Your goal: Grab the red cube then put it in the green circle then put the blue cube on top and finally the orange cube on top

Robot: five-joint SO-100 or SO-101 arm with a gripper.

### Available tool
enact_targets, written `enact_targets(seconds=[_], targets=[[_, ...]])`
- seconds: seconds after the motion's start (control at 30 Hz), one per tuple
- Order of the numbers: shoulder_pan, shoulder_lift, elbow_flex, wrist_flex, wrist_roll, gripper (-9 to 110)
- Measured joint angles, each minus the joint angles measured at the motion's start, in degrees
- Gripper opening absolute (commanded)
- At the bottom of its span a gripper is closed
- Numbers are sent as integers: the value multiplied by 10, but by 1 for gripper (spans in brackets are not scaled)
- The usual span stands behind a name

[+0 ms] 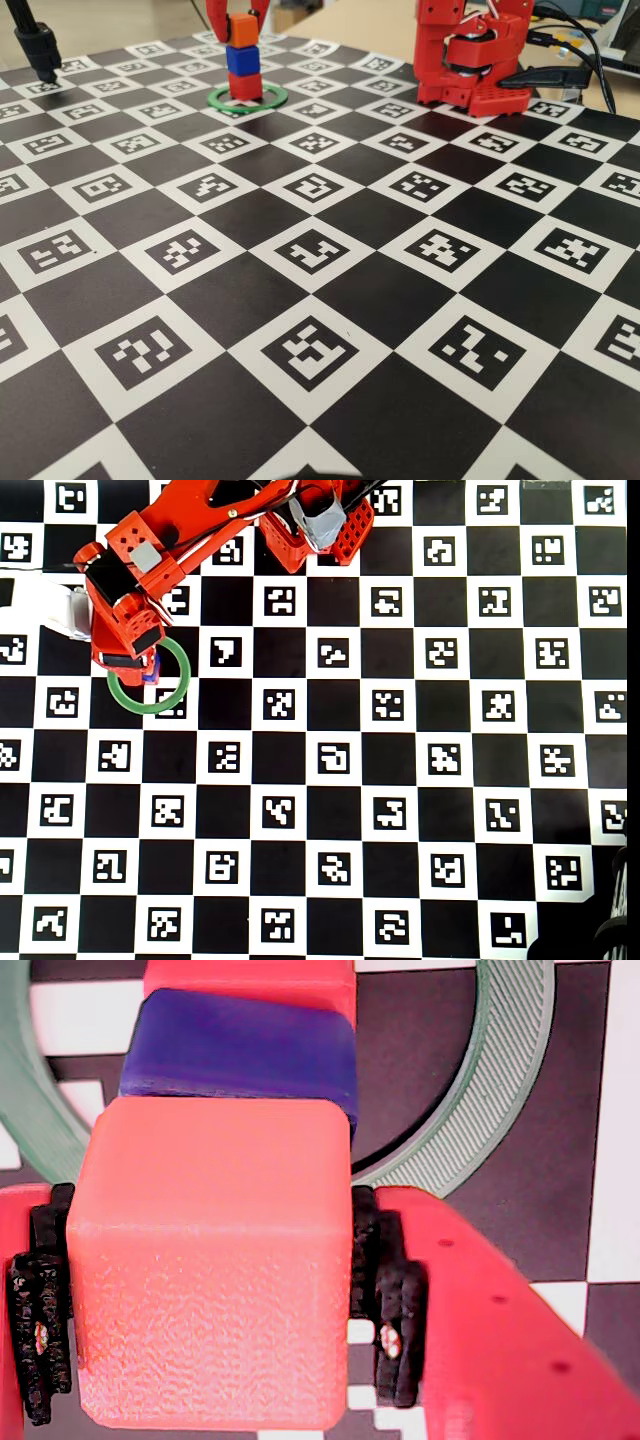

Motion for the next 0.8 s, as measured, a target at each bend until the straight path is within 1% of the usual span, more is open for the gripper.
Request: enact_targets(seconds=[0.1,0.17,0.2,0.3,0.4,0.57,0.8], targets=[[0,0,1,-2,0,1],[0,0,1,-5,0,4],[0,0,1,-5,0,8],[4,0,1,-5,0,27],[4,0,3,-5,0,34],[5,0,3,-5,0,41],[9,0,3,-5,0,43]])
